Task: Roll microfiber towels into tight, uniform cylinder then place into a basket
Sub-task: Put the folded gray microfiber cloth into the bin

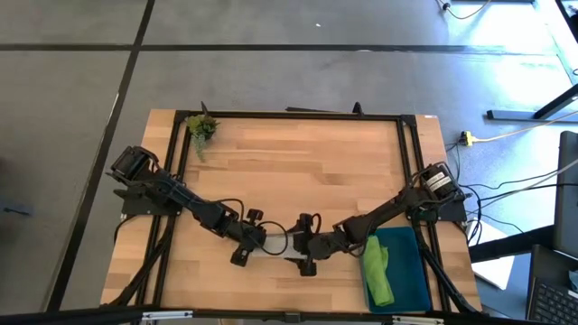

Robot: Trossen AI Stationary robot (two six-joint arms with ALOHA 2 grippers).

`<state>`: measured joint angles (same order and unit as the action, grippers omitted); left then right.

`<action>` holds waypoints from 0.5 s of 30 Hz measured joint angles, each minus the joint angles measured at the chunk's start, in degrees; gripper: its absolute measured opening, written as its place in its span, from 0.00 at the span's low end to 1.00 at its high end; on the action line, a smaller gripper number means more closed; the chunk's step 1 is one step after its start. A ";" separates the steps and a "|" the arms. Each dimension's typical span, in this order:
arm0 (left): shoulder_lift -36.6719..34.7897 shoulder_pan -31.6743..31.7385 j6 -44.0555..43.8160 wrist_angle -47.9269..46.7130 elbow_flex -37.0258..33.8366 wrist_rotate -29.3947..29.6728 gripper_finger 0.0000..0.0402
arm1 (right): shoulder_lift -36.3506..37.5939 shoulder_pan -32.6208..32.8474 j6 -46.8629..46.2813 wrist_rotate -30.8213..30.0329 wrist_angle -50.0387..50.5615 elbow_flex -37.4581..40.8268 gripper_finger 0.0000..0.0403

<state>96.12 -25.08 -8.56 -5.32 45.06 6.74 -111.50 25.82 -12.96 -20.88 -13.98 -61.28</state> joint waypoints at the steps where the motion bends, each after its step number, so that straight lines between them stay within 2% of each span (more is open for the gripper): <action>1: -0.01 0.00 0.00 0.00 0.00 0.00 0.14 | 0.00 -0.02 0.05 0.18 -0.44 0.00 0.97; 5: -0.03 0.00 0.00 0.05 0.02 0.00 0.14 | -1.64 -0.49 1.07 1.73 -2.24 -0.69 0.94; 10: -0.03 0.00 0.00 0.04 0.02 0.00 0.14 | -5.49 -1.21 4.38 1.85 -1.56 -4.24 0.99; 15: -0.03 0.00 0.00 0.06 0.02 0.02 0.14 | -8.18 -2.63 5.80 2.97 0.32 -6.96 0.99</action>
<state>96.09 -25.08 -8.55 -5.27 45.08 6.76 -119.68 23.19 -7.16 -17.92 -13.66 -68.24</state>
